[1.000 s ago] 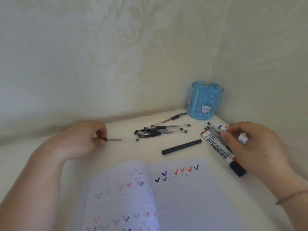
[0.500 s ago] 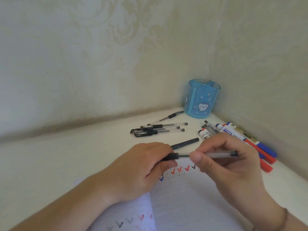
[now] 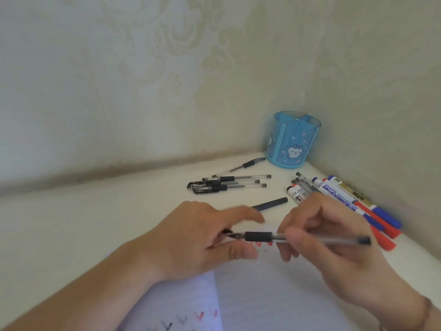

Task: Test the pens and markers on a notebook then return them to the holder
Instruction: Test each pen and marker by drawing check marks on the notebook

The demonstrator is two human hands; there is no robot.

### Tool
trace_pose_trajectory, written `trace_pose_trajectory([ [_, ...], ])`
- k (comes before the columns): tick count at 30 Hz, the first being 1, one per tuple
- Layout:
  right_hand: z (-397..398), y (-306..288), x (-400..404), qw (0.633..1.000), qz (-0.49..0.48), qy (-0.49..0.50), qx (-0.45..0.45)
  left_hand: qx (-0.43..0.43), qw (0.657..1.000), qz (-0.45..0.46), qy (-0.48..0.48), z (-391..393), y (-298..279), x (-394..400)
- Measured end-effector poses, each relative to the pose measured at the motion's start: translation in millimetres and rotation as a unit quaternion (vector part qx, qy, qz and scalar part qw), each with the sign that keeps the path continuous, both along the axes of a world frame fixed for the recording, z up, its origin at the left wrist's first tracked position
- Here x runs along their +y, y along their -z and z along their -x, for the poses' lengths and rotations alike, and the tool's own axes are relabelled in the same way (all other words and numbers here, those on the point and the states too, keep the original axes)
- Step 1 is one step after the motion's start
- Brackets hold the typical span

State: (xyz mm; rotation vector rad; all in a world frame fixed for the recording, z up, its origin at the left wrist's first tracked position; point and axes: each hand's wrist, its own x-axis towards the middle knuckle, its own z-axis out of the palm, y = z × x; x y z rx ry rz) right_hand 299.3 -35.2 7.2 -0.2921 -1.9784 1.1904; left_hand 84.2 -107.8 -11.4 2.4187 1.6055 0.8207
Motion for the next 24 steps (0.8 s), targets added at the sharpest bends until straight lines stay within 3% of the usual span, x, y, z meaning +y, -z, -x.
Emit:
trace_pose_trajectory([
  [4,-8,-7,18,0.984,0.175,-0.009,0.043,-0.165,0.986,0.000,-0.016,10,0,3],
  [6,-7,-5,23,0.982,0.173,0.069,-0.003,-0.201,0.979,-0.013,-0.039,13,2,6],
  [8,-3,4,25,0.976,0.136,0.152,-0.074,-0.201,0.978,-0.016,-0.058,13,4,9],
  [11,3,14,23,0.970,0.155,0.137,-0.125,-0.177,0.983,-0.014,-0.052,12,5,12],
  [18,6,24,27,0.959,0.134,0.197,-0.155,-0.087,0.996,-0.008,-0.028,12,7,14],
  [24,5,24,32,0.951,0.144,0.196,-0.189,-0.094,0.995,-0.030,-0.034,14,7,15],
])
